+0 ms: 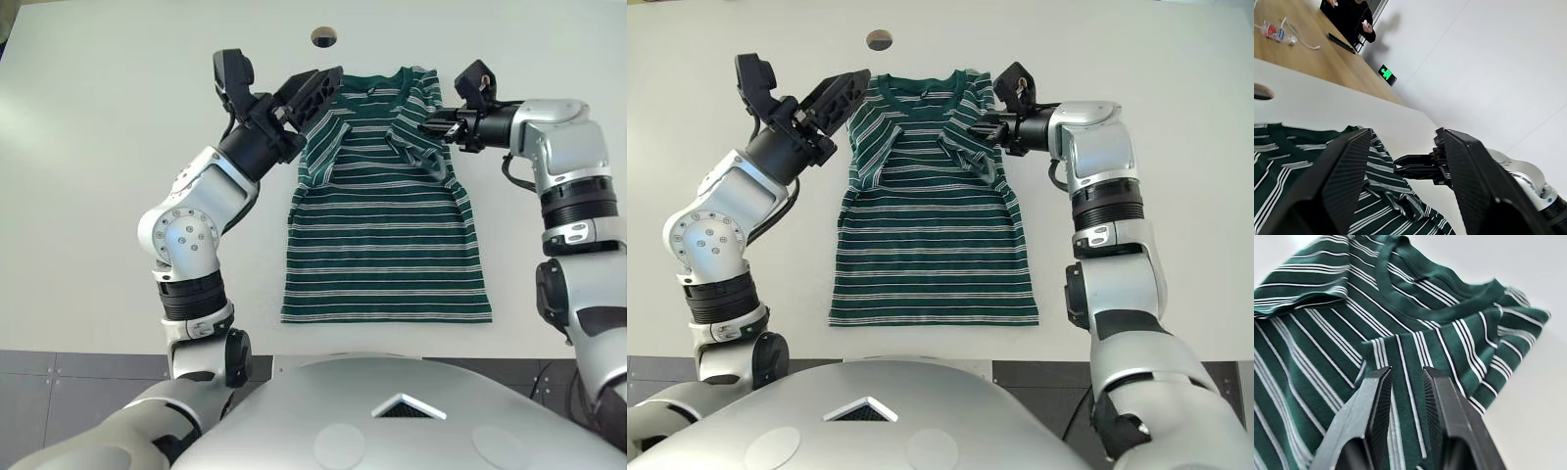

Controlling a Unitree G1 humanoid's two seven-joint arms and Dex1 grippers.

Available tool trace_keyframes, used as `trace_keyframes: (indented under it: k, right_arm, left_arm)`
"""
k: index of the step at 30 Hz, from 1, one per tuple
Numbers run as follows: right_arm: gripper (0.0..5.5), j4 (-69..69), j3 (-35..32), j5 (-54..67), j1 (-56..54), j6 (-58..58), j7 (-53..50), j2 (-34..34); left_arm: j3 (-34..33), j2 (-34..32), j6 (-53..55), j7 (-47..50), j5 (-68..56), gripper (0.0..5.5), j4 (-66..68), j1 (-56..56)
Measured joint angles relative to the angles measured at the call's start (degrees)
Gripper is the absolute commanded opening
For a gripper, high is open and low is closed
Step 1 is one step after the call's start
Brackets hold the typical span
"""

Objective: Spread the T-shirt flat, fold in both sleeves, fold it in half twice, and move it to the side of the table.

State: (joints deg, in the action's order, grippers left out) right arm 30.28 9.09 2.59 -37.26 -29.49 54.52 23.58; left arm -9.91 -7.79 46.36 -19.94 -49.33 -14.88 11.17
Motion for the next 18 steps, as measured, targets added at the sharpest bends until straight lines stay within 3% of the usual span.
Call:
trace_keyframes:
  k: [3,6,12,18]
  right_arm:
    - [1.16,-6.9,-0.1,1.8,3.2,-3.1,1.7,1.4]
    - [1.16,-19.4,-3.4,9.1,9.7,-6.2,9.1,6.5]
    - [1.16,-32.1,-16.9,19.1,32.9,2.7,27.3,19.0]
    - [2.4,-36.4,-24.0,14.3,59.0,17.0,36.1,30.4]
  left_arm:
    - [0.0,-0.8,-0.2,-0.7,0.1,2.74,-0.1,-0.9]
    - [3.1,-7.0,-7.1,-4.4,9.1,2.74,-1.7,-5.7]
    - [7.6,-29.0,-44.9,-10.6,41.4,2.74,0.8,-21.1]
    - [12.6,-51.7,-83.7,-21.2,61.4,3.86,3.4,-42.4]
